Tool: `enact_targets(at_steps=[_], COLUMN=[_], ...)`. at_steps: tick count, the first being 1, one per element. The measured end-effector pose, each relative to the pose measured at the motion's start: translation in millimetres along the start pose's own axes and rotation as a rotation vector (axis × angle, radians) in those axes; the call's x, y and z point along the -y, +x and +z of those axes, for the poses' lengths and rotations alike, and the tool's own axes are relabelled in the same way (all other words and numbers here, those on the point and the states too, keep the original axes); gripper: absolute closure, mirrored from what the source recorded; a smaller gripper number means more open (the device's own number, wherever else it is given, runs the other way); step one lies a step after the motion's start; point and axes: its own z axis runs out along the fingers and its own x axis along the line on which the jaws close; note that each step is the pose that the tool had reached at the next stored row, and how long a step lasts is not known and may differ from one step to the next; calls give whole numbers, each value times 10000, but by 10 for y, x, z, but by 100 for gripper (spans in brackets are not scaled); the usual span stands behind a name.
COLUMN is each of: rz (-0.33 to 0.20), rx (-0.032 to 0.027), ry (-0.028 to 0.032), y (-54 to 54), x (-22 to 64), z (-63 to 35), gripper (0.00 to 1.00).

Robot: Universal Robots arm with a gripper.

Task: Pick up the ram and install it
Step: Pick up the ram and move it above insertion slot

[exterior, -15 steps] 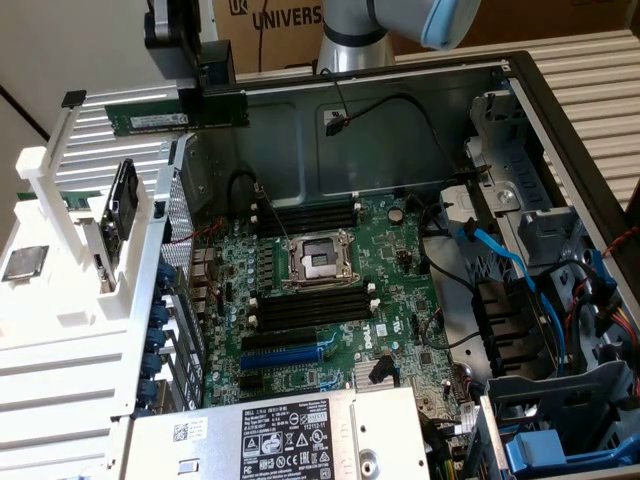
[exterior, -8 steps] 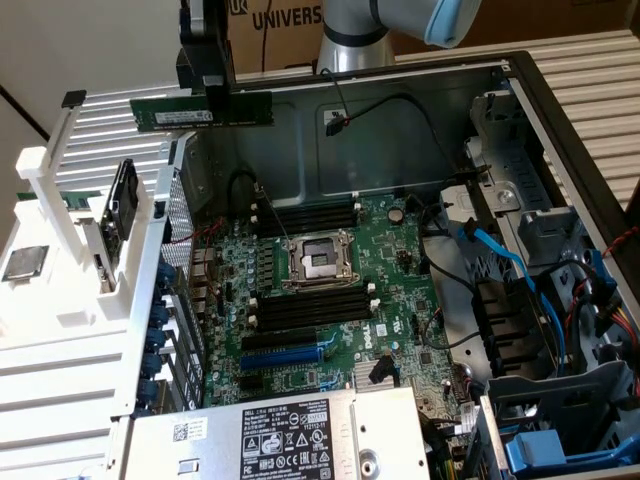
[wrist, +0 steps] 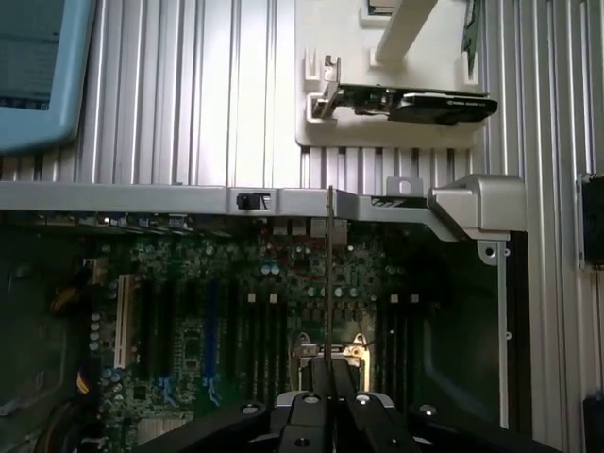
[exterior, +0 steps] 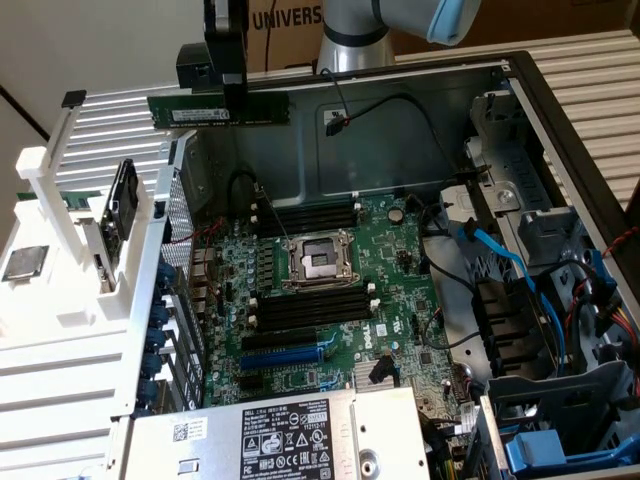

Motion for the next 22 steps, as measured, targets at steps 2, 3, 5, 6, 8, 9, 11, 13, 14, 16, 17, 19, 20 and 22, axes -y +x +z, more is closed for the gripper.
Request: enact_targets(at_steps=[2,3,5,6,8,9,11,13,14,16,17,19,20,22], rz=[0,-1,-1,-3,-5,-7,-10,-10,-12,-10,-10,-11,-10,-12], rx=[1,1,1,1,-1,0,3,1,3,1,2,0,2,1], ry=[0,6,26,54,122,152,197,205,218,221,211,208,212,239], y=[0,0,6,10,18,29,44,49,50,53,59,60,60,61], x=[83,113,158,169,173,174,184,228,235,236,257,321,362,420], z=[-6,-7,-6,-3,7,12,23,30,35,36,35,40,47,63], gripper=[87,87,87,87,87,87,87,87,87,87,87,87,87,87])
